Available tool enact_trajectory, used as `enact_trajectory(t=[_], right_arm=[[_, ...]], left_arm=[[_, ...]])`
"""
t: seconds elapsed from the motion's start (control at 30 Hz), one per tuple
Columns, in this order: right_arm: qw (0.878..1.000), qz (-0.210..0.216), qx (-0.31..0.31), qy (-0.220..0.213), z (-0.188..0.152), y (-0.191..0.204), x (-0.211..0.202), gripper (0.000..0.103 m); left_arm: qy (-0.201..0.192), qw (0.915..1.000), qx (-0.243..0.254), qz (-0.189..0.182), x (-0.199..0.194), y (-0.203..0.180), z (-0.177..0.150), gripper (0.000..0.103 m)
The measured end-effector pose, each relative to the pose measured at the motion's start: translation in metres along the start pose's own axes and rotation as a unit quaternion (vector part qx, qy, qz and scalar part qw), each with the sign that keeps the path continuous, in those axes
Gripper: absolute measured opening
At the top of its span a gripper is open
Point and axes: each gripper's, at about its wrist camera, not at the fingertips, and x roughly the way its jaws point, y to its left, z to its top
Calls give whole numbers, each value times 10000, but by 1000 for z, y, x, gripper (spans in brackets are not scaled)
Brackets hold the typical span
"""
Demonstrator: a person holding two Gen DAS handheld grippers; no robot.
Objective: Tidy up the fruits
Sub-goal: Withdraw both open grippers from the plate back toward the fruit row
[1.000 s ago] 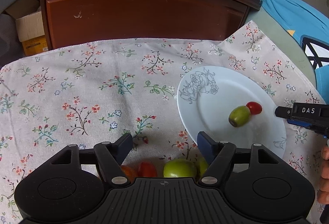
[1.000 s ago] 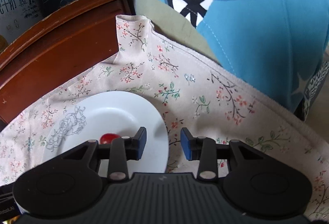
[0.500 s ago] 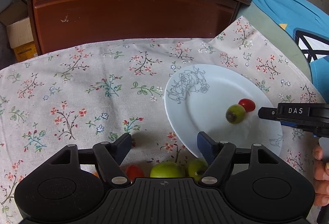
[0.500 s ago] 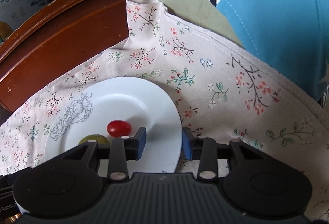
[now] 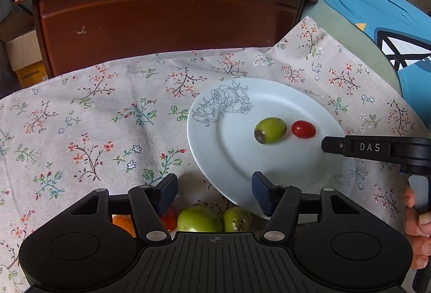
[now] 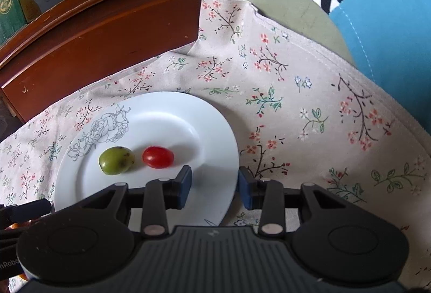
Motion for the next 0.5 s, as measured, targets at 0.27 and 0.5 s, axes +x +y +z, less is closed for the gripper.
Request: enact_trajectory(t=[0.27,0.5], right_arm=[[9997,177,-171,92,-5,12,-2,38],[9997,213,65,115,-5,13,-13,40]], left_arm=[[68,9999,-38,68,-11,0,-6,60],[-45,9998,-46,170,-30,-2,-9,61]])
